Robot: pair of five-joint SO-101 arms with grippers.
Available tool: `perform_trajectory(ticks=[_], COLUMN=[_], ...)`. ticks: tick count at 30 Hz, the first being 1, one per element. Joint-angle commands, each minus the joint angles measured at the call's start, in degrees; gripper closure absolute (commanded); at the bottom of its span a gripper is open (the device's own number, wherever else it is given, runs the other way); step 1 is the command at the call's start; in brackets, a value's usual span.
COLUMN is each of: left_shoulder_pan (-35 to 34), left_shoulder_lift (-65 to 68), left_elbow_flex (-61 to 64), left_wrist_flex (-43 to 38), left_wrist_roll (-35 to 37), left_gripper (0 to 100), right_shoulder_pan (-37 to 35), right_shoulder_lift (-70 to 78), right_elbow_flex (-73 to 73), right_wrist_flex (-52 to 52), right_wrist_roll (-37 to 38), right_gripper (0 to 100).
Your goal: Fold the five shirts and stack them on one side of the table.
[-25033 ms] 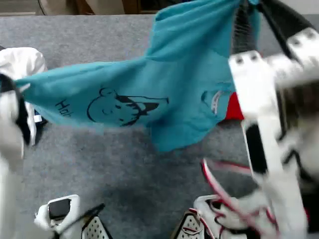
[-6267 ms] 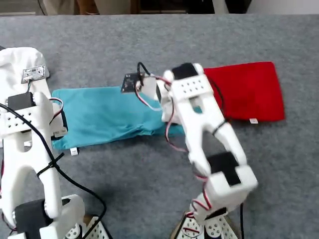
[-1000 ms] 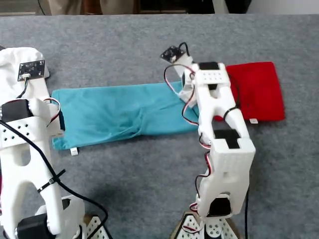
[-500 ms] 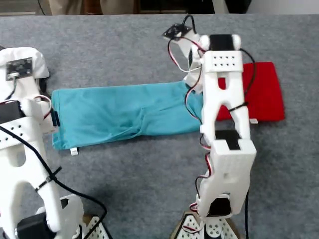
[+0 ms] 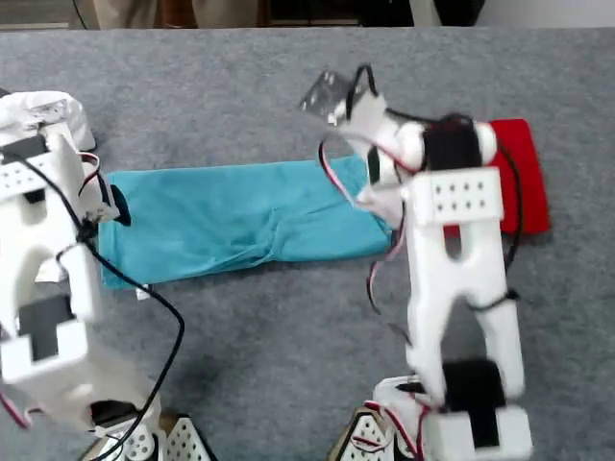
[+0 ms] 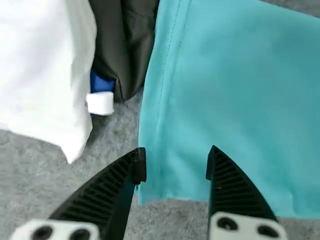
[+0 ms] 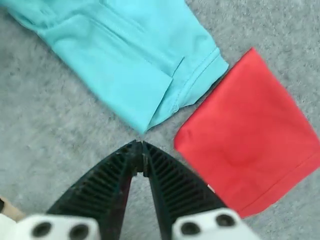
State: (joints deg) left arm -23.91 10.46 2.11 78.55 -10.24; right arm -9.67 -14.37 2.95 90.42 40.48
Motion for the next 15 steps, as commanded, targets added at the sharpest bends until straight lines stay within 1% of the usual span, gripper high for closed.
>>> perform_trajectory(ticks=[1, 4, 7, 11, 13, 15], left_shoulder_pan=[0.4, 0.4, -0.4, -3.0, -4.3, -4.7], left_shoulder_lift=[6.3, 10.9, 14.4, 18.3, 20.2, 21.8], left_elbow_flex=[-6.4, -9.5, -12.9, -16.9, -17.9, -18.1], left_wrist_flex=[-0.6, -0.8, -0.7, -0.6, -0.5, -0.5], left_wrist_roll=[-1.1, -4.9, -7.3, -7.5, -7.6, -9.6], left_gripper=[79, 79, 79, 79, 81, 82], right_shoulder_pan=[-0.7, -0.7, -0.7, -0.6, -0.6, -0.6], right_shoulder_lift=[-9.9, -16.1, -20.8, -23.7, -23.8, -23.8], right_elbow_flex=[13.1, 21.1, 25.7, 27.6, 27.7, 27.7], right_wrist_flex=[-6.7, -10.9, -12.8, -12.7, -12.6, -12.7], right_wrist_roll=[4.0, 6.1, 6.4, 6.2, 6.1, 6.1], right_gripper=[99.7, 99.7, 99.6, 99.6, 99.6, 99.6])
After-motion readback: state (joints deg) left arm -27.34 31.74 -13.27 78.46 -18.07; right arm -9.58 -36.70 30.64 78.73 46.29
